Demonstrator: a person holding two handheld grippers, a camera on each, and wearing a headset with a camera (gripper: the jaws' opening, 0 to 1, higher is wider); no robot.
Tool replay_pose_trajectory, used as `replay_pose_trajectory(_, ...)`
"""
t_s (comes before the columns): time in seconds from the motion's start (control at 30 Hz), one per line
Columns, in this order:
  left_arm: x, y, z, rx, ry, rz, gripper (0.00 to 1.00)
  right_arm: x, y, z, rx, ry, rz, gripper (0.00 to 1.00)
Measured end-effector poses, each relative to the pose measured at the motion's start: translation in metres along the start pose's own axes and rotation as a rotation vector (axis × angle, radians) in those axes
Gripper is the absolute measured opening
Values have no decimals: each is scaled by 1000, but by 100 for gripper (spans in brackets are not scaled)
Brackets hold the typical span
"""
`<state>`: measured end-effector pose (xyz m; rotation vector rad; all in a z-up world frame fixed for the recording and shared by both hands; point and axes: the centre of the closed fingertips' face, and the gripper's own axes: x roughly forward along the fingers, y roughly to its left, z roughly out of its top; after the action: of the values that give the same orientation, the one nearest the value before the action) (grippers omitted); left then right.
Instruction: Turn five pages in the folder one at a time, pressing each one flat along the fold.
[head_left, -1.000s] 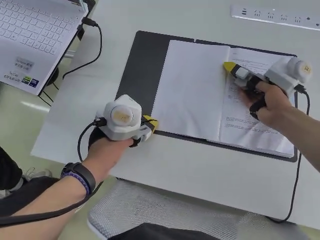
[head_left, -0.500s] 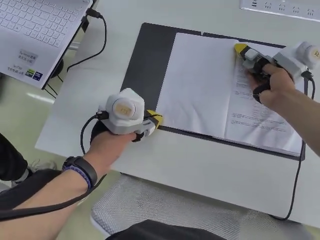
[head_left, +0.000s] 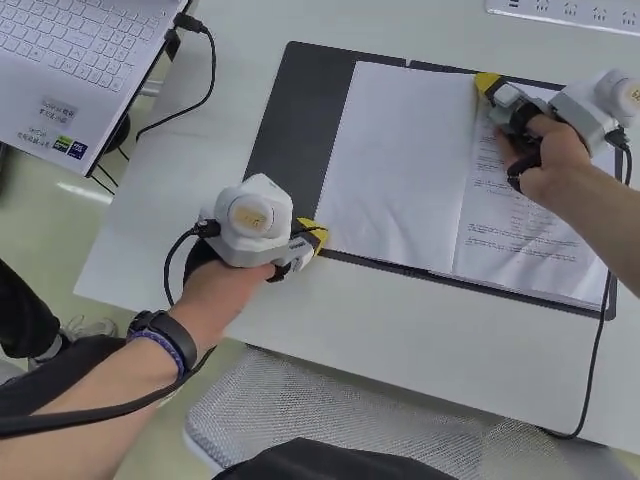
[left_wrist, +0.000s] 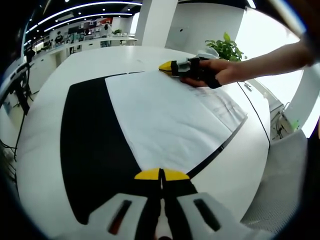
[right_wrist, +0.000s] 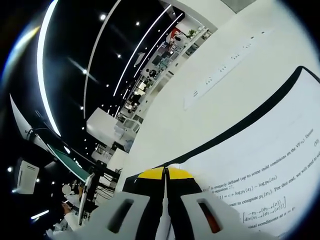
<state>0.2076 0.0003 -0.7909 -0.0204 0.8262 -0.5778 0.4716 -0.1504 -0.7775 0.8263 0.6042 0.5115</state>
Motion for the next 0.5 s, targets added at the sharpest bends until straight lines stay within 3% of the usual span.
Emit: replay_pose_trajectory(0.5,0,0,0,0,0,2,0,-20,5,-20,-36,73,31,0)
